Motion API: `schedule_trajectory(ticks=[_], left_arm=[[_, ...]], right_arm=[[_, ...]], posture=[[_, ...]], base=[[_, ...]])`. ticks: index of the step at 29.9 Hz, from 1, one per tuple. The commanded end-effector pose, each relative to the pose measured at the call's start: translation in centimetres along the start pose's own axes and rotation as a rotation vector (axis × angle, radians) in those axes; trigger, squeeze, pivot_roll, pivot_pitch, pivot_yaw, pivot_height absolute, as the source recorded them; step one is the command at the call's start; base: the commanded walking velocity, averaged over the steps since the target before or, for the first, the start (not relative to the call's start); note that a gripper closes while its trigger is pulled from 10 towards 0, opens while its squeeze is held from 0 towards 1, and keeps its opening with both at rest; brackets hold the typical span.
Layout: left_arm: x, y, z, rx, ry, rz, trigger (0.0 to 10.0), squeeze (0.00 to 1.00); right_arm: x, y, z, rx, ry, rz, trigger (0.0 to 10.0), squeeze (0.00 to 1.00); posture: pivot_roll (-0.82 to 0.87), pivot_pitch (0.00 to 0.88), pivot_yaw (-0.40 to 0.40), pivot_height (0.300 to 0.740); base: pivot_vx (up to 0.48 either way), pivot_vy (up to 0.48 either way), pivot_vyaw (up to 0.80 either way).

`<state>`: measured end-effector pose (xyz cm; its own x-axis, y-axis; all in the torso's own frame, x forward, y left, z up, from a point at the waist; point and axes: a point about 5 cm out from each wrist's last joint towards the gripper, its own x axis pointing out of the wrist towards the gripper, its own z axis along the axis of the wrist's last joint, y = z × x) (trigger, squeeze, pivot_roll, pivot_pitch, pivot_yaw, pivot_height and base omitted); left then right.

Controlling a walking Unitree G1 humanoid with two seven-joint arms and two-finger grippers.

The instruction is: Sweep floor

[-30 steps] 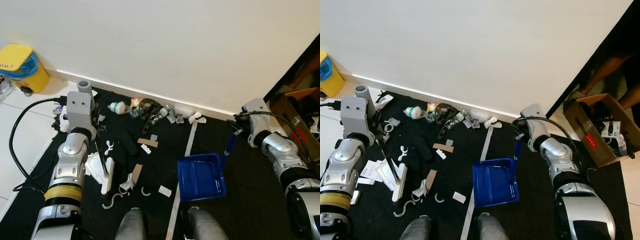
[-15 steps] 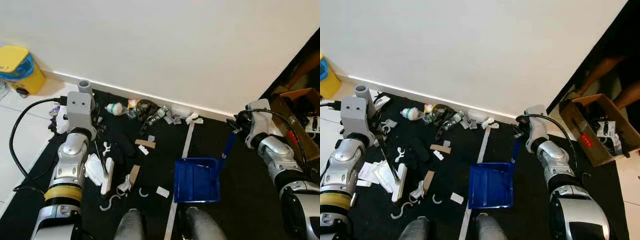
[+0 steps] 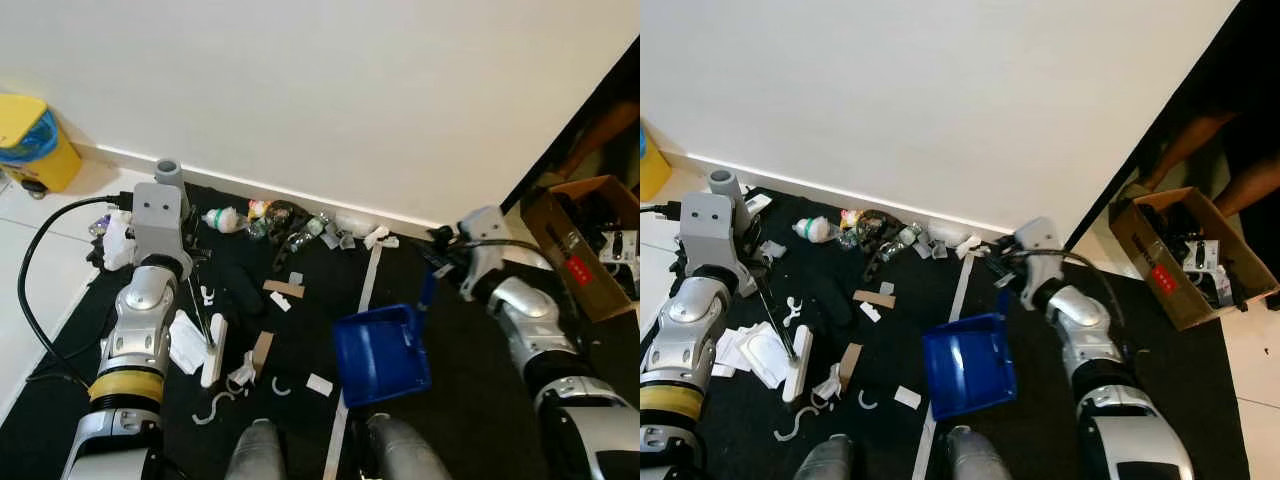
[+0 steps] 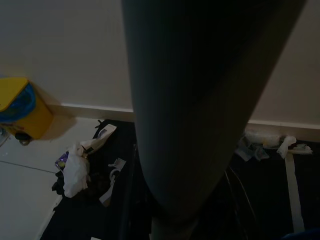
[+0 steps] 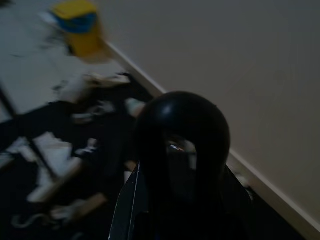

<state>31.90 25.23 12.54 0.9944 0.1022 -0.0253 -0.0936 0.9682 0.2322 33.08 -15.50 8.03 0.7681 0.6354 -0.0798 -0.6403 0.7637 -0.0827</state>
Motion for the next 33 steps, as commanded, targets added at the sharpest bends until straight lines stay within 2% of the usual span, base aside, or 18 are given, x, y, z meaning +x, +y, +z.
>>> schedule_trajectory(ticks=[1,7,8,9,10,15,19,21,23,24,26,27,29,33], left_arm=[[0.1,-0.1,0.2,0.016,-0.021,-0.002,10.0,0.00],[0.2,-0.3,0.2,0.015,-0.020,-0.007,10.0,0.00],[0.3,-0.4,0.2,0.015,-0.019,-0.010,10.0,0.00],[0.3,-0.4,0.2,0.015,-0.019,-0.010,10.0,0.00],[0.3,-0.4,0.2,0.018,-0.019,-0.013,10.0,0.00],[0.4,-0.4,0.3,0.024,-0.018,-0.012,10.0,0.00],[0.4,-0.4,0.3,0.025,-0.018,-0.011,10.0,0.00],[0.4,-0.3,0.3,0.026,-0.018,-0.009,10.0,0.00],[0.4,-0.2,0.3,0.027,-0.017,-0.006,10.0,0.00],[0.4,-0.2,0.3,0.027,-0.017,-0.006,10.0,0.00],[0.4,-0.1,0.3,0.023,-0.014,-0.005,10.0,0.00],[0.4,-0.1,0.3,0.023,-0.014,-0.005,10.0,0.00],[0.3,-0.4,0.1,0.019,-0.009,-0.012,10.0,0.00],[-0.1,-2.3,-1.6,0.045,0.059,-0.103,10.0,0.00]], right_arm=[[-0.1,2.6,-2.5,0.160,0.045,0.090,10.0,0.00],[0.1,3.0,-2.4,0.209,0.014,0.095,10.0,0.00],[-0.1,2.8,-2.6,0.210,0.022,0.042,10.0,0.00],[-0.1,2.8,-2.6,0.210,0.022,0.042,10.0,0.00],[-0.3,2.4,-3.0,0.192,0.052,-0.030,10.0,0.00],[-0.9,1.6,-3.6,0.186,0.092,-0.140,10.0,0.00],[-1.0,1.4,-3.7,0.203,0.090,-0.163,10.0,0.00],[-1.2,1.0,-3.8,0.230,0.084,-0.205,10.0,0.00],[-1.6,0.2,-3.9,0.296,0.068,-0.303,10.0,0.00],[-1.6,0.2,-3.9,0.296,0.068,-0.303,10.0,0.00],[-2.0,-0.5,-4.1,0.362,0.051,-0.411,10.0,0.00],[-2.0,-0.5,-4.1,0.362,0.051,-0.411,10.0,0.00],[-2.2,-0.7,-4.1,0.372,0.048,-0.453,10.0,0.00],[-2.4,-1.1,-4.2,0.361,0.048,-0.526,10.0,0.00]], posture=[[0.06,0.150,-0.053,0.740],[0.06,0.145,-0.051,0.740],[0.06,0.138,-0.047,0.740],[0.06,0.138,-0.047,0.740],[0.06,0.136,-0.045,0.740],[0.06,0.134,-0.044,0.740],[0.06,0.134,-0.044,0.740],[0.06,0.138,-0.043,0.740],[0.07,0.143,-0.042,0.740],[0.07,0.143,-0.042,0.740],[0.07,0.145,-0.042,0.740],[0.07,0.145,-0.042,0.740],[0.07,0.148,-0.041,0.740],[0.07,0.156,-0.040,0.740]], base=[[0.000,0.000,0.00],[0.000,0.000,0.00],[0.000,0.000,0.00],[0.000,0.000,0.00],[0.000,0.000,0.00],[0.000,0.000,0.00],[0.000,0.000,0.00],[0.000,0.000,0.00],[0.000,0.000,0.00],[0.000,0.000,0.00],[0.000,0.000,0.00],[0.000,0.000,0.00],[0.000,0.000,0.00],[0.000,0.000,0.00]])
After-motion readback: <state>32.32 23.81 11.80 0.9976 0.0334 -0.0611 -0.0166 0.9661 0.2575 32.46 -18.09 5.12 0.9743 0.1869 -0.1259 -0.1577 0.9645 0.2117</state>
